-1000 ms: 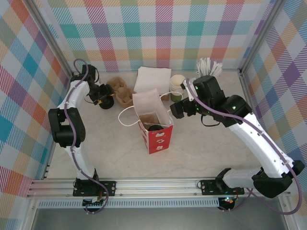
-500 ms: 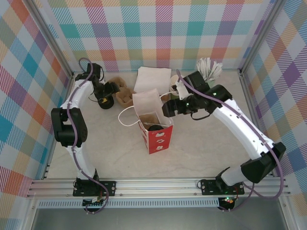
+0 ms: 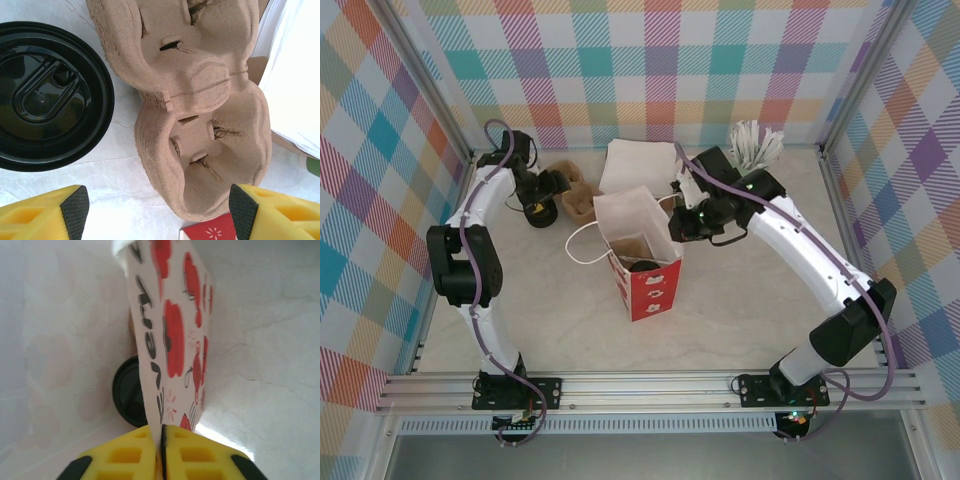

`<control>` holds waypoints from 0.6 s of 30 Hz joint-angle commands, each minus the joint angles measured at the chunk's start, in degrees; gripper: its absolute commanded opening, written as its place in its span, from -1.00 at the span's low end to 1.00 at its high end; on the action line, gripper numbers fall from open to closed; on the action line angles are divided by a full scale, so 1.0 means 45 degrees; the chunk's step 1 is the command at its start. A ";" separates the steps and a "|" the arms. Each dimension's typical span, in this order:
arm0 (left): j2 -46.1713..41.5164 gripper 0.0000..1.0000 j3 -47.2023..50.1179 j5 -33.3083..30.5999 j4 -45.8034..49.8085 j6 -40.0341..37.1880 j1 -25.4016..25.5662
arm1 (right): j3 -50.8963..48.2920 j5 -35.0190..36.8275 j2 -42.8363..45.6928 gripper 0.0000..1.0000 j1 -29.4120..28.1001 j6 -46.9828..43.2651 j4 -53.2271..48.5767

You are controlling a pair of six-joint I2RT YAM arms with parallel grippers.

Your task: Pack the takeout coffee

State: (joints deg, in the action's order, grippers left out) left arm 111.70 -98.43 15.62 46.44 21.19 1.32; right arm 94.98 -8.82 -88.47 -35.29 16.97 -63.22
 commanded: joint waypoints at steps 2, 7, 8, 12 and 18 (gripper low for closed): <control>-0.0264 0.52 -0.0634 0.0372 0.0262 -0.0089 0.0415 | 0.0201 0.0919 0.0708 -0.95 0.0460 -0.0312 -0.0661; 0.0101 0.52 -0.1147 0.0455 0.0303 0.0055 0.0825 | 0.0112 0.1159 0.0933 -0.99 0.1151 -0.0505 -0.1051; 0.0201 0.52 -0.1282 0.0508 0.0321 0.0074 0.0944 | 0.0015 0.1193 0.1003 -0.99 0.1306 -0.0502 -0.1116; 0.0779 0.52 -0.2020 0.0533 0.0515 0.0082 0.1467 | -0.0297 0.1299 0.1180 -0.96 0.1780 -0.0290 -0.1361; 0.1835 0.52 -0.3230 0.0415 0.0789 0.0157 0.2164 | -0.0673 0.0825 0.1261 -0.79 0.1863 -0.0275 -0.1088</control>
State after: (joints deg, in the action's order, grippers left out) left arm 117.78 -110.21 17.08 47.44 21.45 9.89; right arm 93.19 -3.64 -84.16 -26.96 15.70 -67.99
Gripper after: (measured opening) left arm 0.761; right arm 0.102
